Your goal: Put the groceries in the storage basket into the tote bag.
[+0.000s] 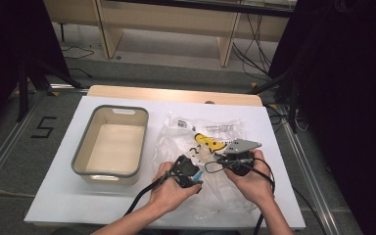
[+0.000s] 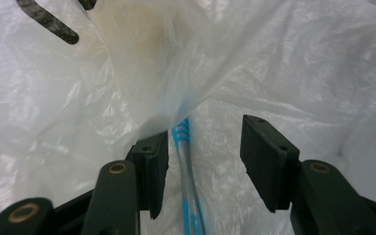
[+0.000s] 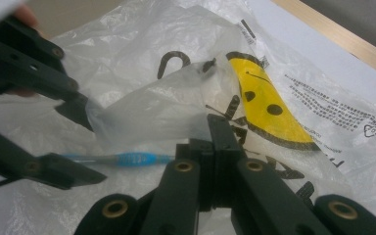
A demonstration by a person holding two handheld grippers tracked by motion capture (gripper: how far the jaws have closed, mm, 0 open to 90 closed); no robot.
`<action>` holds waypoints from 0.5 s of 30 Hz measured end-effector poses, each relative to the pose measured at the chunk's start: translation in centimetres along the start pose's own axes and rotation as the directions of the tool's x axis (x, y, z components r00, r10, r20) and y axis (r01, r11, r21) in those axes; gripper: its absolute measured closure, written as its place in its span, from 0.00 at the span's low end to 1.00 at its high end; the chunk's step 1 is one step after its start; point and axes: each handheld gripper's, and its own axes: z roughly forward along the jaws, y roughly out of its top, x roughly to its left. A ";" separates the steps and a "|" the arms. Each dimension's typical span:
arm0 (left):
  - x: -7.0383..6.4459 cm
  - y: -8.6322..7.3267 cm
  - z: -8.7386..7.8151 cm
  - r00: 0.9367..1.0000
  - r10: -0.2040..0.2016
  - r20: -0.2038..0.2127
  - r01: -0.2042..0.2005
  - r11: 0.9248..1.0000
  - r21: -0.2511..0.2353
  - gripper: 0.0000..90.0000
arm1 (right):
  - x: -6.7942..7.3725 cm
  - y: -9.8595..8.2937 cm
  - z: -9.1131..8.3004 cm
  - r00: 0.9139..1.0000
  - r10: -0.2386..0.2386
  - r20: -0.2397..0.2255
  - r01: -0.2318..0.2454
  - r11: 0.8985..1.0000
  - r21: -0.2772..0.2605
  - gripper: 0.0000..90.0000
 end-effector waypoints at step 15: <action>-0.7 -3.7 -6.3 0.991 0.131 0.003 -0.130 0.988 -0.082 0.52 | 0.1 0.0 0.0 1.000 0.001 -0.001 -0.001 1.000 0.000 1.00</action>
